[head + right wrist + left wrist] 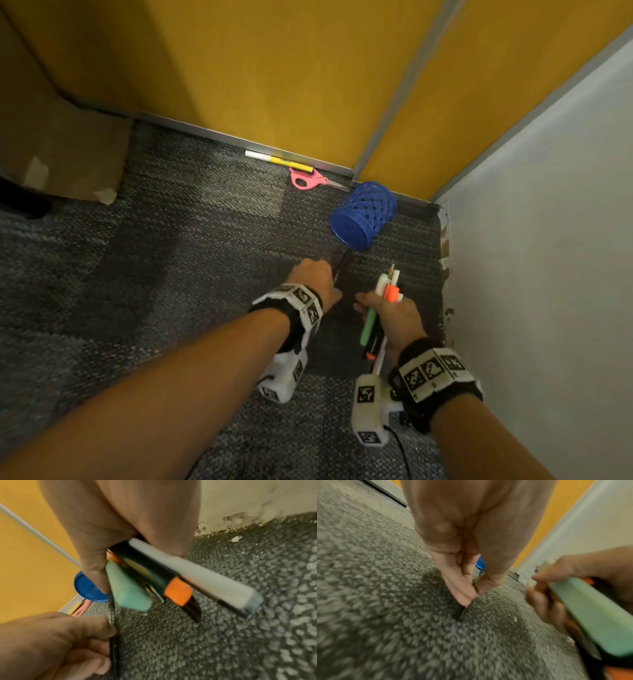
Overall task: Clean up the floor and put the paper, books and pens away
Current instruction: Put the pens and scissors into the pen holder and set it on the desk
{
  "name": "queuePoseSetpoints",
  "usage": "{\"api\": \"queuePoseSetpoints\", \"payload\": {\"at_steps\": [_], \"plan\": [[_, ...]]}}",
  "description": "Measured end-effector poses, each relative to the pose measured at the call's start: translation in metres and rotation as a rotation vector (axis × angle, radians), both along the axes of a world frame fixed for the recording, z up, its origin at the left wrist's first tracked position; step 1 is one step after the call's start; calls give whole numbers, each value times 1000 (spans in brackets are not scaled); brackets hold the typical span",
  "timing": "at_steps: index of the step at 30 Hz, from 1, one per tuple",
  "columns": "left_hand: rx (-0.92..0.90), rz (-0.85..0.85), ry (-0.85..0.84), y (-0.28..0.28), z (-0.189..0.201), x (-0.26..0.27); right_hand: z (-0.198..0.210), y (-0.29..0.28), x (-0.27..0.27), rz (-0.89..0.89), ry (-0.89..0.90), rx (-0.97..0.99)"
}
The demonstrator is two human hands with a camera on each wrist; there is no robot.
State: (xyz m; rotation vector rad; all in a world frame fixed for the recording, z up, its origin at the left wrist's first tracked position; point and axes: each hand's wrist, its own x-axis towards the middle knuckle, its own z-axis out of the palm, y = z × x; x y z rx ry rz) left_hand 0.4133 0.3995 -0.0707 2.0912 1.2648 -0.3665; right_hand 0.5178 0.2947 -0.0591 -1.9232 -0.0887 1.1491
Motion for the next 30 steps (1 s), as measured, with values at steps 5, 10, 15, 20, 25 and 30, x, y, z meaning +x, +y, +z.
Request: {"api": "queuePoseSetpoints", "payload": {"at_steps": [5, 10, 15, 20, 25, 30], "plan": [[15, -223, -280, -2, 19, 4, 3, 8, -6, -88, 118, 109], [129, -131, -435, 25, 39, 25, 17, 2, 7, -240, 42, 165], [288, 134, -487, 47, 33, 63, 20, -32, 15, -225, 58, 117], [-22, 76, -220, 72, 13, 90, 13, -61, 21, -156, 19, 72], [-68, 52, -129, 56, 24, 57, 26, -65, 33, -223, 32, 153], [-149, 172, -609, -7, -9, -25, 60, -34, 22, -287, 79, 412]]}}
